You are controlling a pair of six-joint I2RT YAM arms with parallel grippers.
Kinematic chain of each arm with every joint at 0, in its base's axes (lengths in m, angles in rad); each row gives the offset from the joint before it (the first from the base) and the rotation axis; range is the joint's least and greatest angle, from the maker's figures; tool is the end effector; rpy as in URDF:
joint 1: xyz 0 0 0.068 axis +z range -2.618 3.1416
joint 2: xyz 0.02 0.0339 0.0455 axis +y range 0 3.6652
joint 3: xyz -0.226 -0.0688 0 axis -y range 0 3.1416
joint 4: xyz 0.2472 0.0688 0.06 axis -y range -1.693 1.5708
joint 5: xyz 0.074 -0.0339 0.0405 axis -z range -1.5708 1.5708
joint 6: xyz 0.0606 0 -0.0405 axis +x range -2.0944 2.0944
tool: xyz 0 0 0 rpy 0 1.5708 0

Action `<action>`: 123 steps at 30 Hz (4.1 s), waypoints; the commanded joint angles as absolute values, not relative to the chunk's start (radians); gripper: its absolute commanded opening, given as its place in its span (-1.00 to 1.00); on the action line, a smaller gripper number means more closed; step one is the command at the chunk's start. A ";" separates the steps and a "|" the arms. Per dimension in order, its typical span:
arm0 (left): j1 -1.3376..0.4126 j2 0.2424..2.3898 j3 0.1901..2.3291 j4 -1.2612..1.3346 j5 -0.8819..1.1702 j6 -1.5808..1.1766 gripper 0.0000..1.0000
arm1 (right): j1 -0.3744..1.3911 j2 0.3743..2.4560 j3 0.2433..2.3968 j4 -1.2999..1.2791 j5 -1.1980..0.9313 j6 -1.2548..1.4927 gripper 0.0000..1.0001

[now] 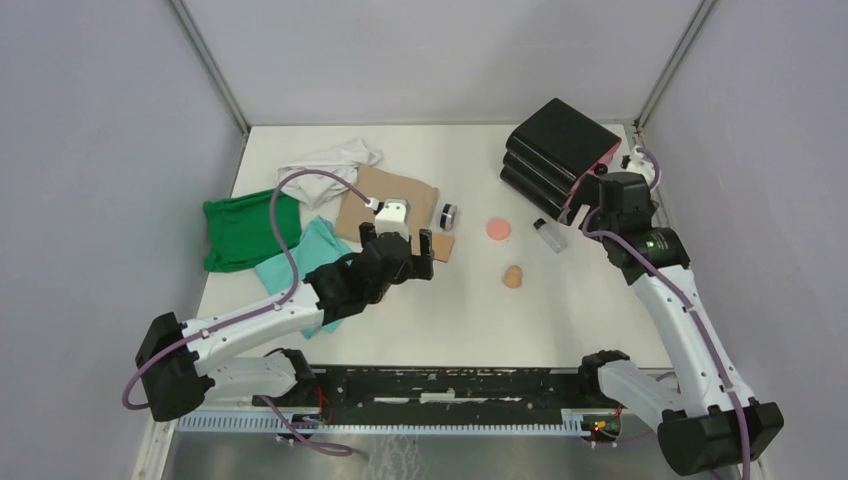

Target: Organize the makeup

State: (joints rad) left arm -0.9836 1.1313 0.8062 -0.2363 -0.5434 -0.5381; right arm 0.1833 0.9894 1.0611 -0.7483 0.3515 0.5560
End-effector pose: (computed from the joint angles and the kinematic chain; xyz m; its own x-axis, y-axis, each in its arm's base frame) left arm 0.1833 -0.2189 0.2289 -0.4942 -0.0492 -0.8680 0.2525 0.9472 -0.1975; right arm 0.2400 0.0233 0.2980 -0.4739 0.4161 -0.7760 0.4038 0.8859 0.2284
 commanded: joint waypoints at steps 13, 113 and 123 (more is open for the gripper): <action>-0.986 1.336 1.097 -0.149 -0.559 -0.505 0.98 | 0.165 1.111 1.134 -0.707 0.410 0.566 0.99; -0.672 1.961 1.610 0.061 0.262 -0.835 0.99 | -0.032 1.038 0.983 -0.407 0.057 0.293 0.99; -0.667 2.162 1.819 0.078 0.338 -0.847 0.99 | -0.031 1.123 0.983 -0.414 -0.060 0.241 0.80</action>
State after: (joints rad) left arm -0.6643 2.0850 1.6829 0.0433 0.2871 -0.8429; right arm -0.0288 1.1206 0.9821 -0.4713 -0.0135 0.2657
